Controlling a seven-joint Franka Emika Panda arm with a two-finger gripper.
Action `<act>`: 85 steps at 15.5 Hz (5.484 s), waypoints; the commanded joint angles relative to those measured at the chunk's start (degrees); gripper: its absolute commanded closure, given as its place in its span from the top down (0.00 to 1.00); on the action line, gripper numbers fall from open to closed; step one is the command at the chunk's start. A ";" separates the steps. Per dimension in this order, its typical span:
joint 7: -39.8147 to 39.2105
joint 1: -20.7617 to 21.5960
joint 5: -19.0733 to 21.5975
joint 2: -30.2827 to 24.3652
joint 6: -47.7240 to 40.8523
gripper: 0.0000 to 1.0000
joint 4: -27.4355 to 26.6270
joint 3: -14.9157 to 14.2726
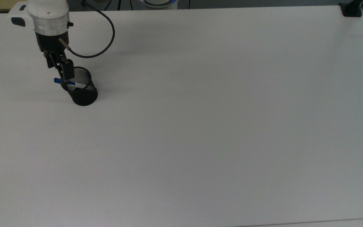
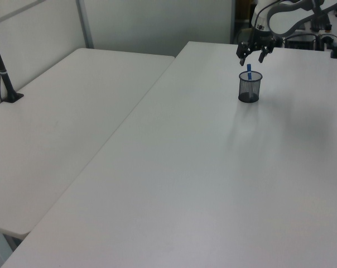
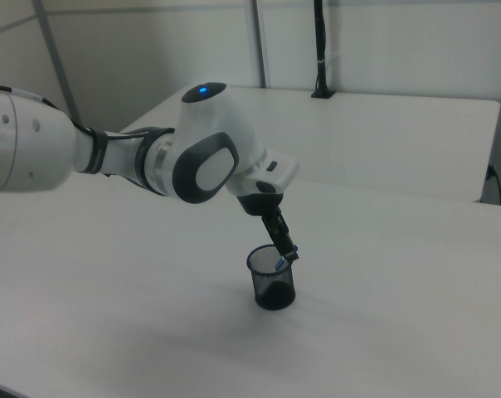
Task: Remove the marker
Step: 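Lower the gripper onto the blue marker and close on it, then lift the gripped marker up out of the pen cup, then carry the marker away from the cup and lower it to the table, then open the gripper, release the marker, and raise the arm away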
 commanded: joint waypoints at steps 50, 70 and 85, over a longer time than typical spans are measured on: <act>-32.39 8.19 1.85 11.80 -13.42 0.07 9.31 13.92; -25.45 8.45 1.94 -7.44 -34.93 1.00 13.34 13.05; -33.00 13.64 8.62 -13.08 -36.27 1.00 14.56 0.56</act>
